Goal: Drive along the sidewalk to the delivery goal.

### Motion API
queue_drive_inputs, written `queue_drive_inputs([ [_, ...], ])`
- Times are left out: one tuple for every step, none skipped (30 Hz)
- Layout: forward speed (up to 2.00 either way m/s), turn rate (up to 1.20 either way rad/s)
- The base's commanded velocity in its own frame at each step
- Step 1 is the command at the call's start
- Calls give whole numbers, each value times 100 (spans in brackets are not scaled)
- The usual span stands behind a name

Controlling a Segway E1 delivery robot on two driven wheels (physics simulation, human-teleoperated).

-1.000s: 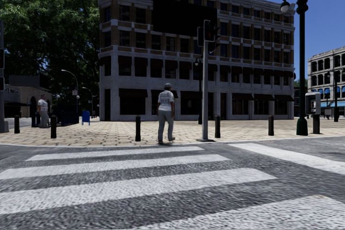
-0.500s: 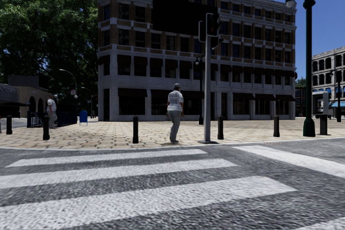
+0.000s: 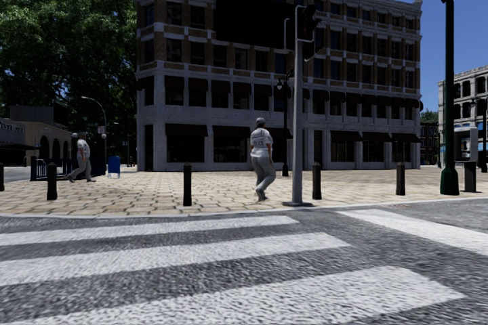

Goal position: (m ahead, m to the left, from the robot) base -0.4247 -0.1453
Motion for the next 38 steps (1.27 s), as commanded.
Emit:
queue_drive_inputs([
  [80,0],
  [80,0],
  [80,0],
  [80,0],
  [79,0],
  [75,0],
  [10,0],
  [10,0],
  [0,0],
  [0,0],
  [0,0],
  [0,0],
  [0,0],
  [0,0],
  [0,0],
  [0,0],
  [0,0],
  [0,0],
  [0,0],
  [0,0],
  [0,0],
  [0,0],
  [0,0],
  [0,0],
  [0,0],
  [0,0],
  [0,0],
  [0,0],
  [0,0],
  [0,0],
  [0,0],
  [0,0],
  [0,0],
  [0,0],
  [0,0],
  [0,0],
  [0,0],
  [0,0],
])
